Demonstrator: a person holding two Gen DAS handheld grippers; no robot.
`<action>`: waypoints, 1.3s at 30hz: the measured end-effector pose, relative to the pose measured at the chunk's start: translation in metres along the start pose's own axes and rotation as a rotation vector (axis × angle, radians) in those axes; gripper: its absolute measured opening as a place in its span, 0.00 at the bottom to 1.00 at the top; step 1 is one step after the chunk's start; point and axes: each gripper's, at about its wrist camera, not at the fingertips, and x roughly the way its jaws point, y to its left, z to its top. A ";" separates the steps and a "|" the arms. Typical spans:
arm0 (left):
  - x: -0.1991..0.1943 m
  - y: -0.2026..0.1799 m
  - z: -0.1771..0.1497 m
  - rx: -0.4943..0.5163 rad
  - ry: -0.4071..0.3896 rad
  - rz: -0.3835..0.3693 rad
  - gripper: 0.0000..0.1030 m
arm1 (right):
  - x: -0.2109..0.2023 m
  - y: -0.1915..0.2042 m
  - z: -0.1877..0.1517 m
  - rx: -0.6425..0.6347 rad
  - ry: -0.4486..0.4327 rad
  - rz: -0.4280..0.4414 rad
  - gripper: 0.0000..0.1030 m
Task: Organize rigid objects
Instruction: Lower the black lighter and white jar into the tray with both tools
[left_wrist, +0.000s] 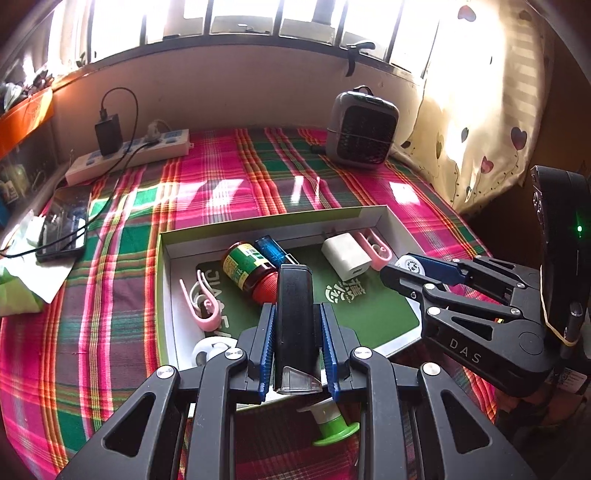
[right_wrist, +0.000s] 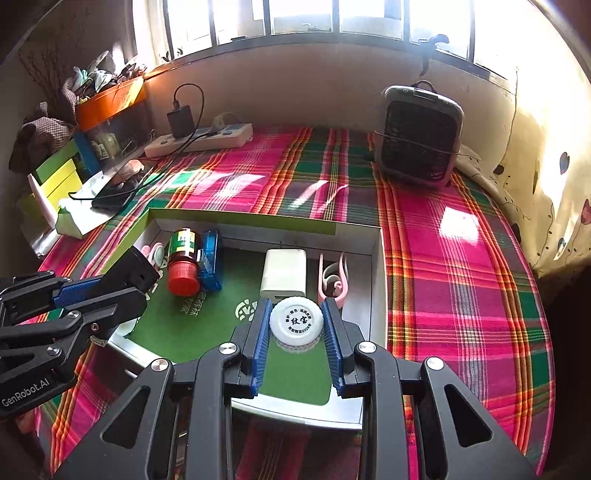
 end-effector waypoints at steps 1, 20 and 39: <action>0.002 -0.001 0.000 0.006 0.004 -0.001 0.22 | 0.002 -0.001 0.000 0.002 0.004 0.001 0.28; 0.034 -0.006 0.006 0.075 0.069 -0.019 0.22 | 0.022 -0.002 -0.005 -0.031 0.050 0.034 0.28; 0.050 -0.005 0.007 0.083 0.097 -0.010 0.22 | 0.030 -0.003 -0.008 -0.045 0.062 0.027 0.28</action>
